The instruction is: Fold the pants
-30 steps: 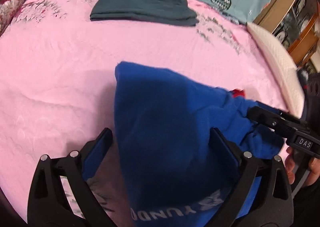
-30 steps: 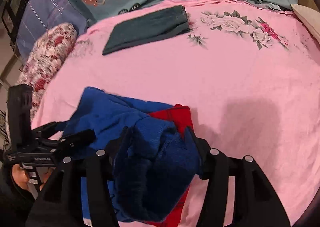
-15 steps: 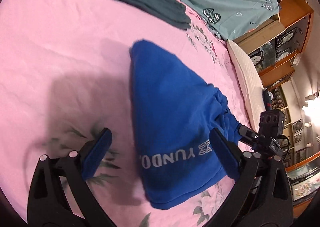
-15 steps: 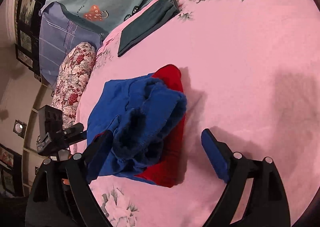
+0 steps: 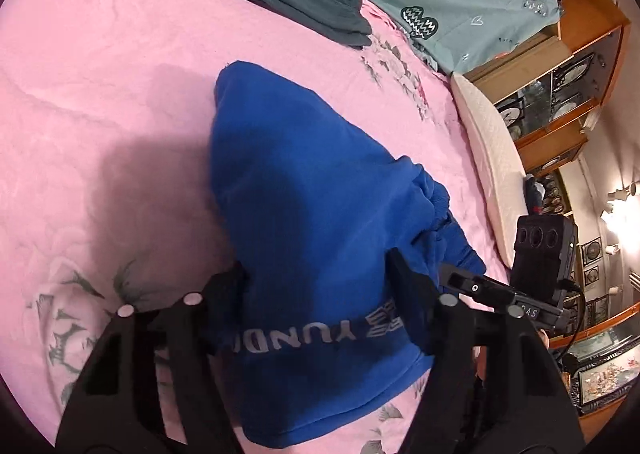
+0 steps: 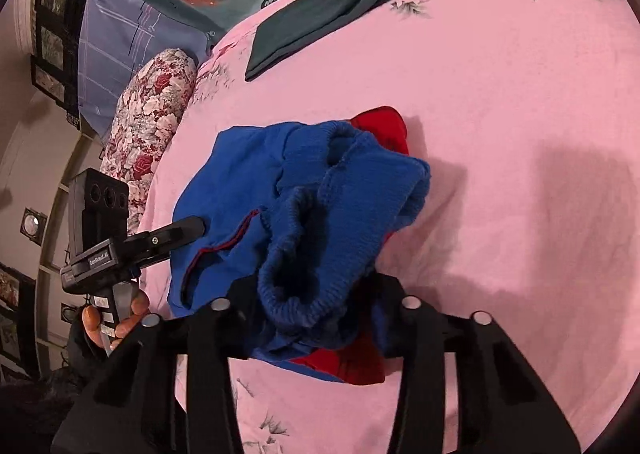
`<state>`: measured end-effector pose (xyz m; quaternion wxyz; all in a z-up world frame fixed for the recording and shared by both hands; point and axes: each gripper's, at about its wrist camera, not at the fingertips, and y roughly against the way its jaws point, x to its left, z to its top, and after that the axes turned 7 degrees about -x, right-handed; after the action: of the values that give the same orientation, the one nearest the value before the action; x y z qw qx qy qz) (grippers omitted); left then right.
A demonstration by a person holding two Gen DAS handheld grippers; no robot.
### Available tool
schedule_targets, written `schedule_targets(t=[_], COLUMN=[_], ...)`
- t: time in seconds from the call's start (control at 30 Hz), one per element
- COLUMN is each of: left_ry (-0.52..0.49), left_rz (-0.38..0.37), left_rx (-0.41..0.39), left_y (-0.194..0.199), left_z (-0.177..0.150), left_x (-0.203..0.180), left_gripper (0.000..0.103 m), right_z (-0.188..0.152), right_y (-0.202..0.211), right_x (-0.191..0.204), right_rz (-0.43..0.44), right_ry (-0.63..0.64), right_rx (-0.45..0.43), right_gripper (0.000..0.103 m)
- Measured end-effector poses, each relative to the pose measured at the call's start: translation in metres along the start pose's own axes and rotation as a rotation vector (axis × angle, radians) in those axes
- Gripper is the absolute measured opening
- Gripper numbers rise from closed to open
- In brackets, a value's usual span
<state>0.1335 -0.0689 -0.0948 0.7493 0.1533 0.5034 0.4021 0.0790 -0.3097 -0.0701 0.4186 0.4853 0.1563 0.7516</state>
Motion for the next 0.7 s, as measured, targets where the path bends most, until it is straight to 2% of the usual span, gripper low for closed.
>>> schedule_targets(t=[0.07, 0.17, 0.3, 0.4, 0.57, 0.7], left_ry=[0.001, -0.015, -0.055, -0.104, -0.166, -0.235], left_rz=[-0.014, -0.006, -0.008, -0.008, 0.013, 0.054], left_rx=[-0.017, -0.034, -0.072, -0.136, -0.249, -0.364], left_y=[0.008, 0.016, 0.037, 0.06, 0.097, 0.118], left_z=[0.0, 0.0, 0.0, 0.008, 0.055, 0.109], left_x=[0.002, -0.004, -0.018, -0.038, -0.072, -0.1], left_gripper=[0.05, 0.045, 0.042, 0.04, 0.04, 0.04], right_z=[-0.003, -0.005, -0.002, 0.01, 0.05, 0.108], right_y=[0.008, 0.019, 0.032, 0.045, 0.067, 0.073], right_x=[0.011, 0.027, 0.045, 0.063, 0.103, 0.142], right_rz=[-0.012, -0.019, -0.012, 0.0, 0.01, 0.001], right_ry=[0.046, 0.092, 0.124, 0.157, 0.249, 0.35], right_rx=[-0.028, -0.064, -0.097, -0.13, -0.217, -0.31], right_gripper=[0.036, 0.035, 0.035, 0.035, 0.035, 0.035])
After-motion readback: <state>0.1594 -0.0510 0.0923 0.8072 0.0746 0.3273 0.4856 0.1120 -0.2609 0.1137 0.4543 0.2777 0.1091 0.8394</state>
